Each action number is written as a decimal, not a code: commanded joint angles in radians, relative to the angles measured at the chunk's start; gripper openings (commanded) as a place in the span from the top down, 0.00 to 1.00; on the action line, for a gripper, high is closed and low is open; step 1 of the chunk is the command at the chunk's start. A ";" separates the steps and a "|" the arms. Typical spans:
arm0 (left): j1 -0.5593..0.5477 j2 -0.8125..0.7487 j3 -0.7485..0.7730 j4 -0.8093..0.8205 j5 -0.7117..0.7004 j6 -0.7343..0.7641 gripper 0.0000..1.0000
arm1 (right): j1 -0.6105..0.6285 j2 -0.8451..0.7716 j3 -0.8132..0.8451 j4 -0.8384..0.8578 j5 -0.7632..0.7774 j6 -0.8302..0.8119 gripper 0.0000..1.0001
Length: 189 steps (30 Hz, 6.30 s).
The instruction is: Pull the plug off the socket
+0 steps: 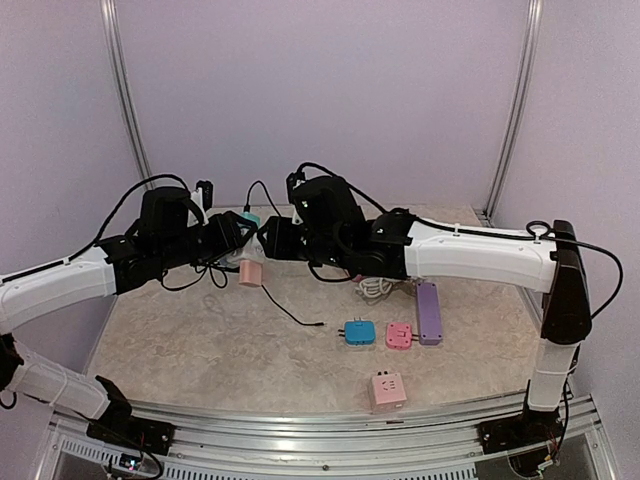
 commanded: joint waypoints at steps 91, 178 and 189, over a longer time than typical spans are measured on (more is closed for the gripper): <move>-0.026 0.051 0.124 -0.053 0.154 0.172 0.73 | -0.008 -0.148 -0.297 0.257 -0.034 -0.055 1.00; 0.020 0.068 0.153 -0.050 0.259 0.203 0.75 | 0.011 -0.243 -0.409 0.350 -0.196 -0.171 1.00; 0.020 0.062 0.146 -0.033 0.273 0.210 0.75 | -0.007 -0.246 -0.431 0.403 -0.292 -0.159 1.00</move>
